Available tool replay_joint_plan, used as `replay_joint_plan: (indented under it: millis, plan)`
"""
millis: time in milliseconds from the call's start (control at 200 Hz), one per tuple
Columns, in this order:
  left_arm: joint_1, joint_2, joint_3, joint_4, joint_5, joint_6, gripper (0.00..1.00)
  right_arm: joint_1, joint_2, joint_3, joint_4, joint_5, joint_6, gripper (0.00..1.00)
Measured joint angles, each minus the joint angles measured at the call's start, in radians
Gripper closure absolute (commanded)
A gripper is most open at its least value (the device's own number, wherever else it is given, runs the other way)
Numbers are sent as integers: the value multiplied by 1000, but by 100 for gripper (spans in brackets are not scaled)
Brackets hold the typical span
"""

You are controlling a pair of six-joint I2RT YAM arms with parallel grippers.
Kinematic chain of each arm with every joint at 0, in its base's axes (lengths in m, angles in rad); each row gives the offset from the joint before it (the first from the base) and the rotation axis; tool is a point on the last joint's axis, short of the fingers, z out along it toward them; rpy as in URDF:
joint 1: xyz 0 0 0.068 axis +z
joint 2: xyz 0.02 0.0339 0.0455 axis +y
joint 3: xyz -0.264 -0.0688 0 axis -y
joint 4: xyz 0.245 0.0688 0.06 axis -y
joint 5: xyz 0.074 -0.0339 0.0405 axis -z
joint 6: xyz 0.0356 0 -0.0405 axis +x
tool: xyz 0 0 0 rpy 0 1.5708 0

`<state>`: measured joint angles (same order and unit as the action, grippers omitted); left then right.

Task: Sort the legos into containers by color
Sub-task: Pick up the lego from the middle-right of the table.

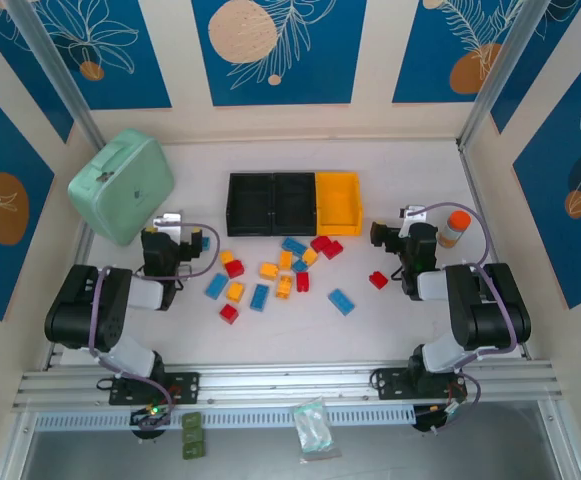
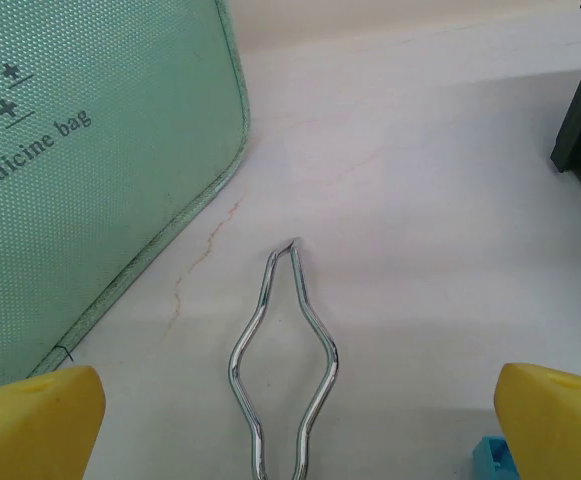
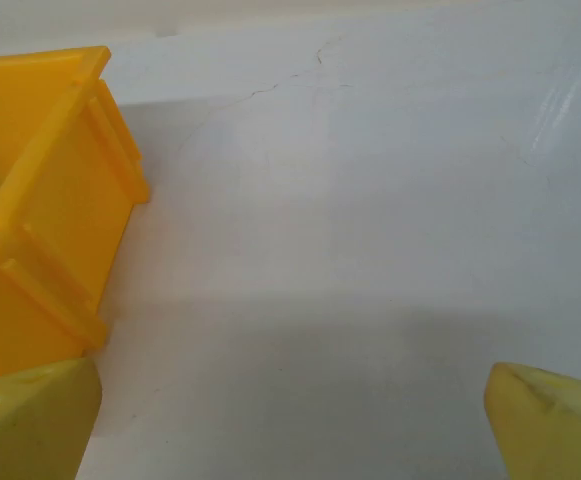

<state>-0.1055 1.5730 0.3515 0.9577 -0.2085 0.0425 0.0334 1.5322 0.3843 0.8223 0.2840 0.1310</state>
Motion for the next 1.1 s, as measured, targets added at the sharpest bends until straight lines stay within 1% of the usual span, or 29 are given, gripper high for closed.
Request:
replay_joint_plan:
  millis: [945,1015,1101]
  plan:
    - [0,0,0,0,0,0,1,0,-7,0,-8,3,0,1]
    - [0,-22,2,-34,0,-1,1,5,-32,0,-27,2,-1,1]
    - [0,-96,32,-154,-2,-8,1,8,-106,17,-128,3,0,1]
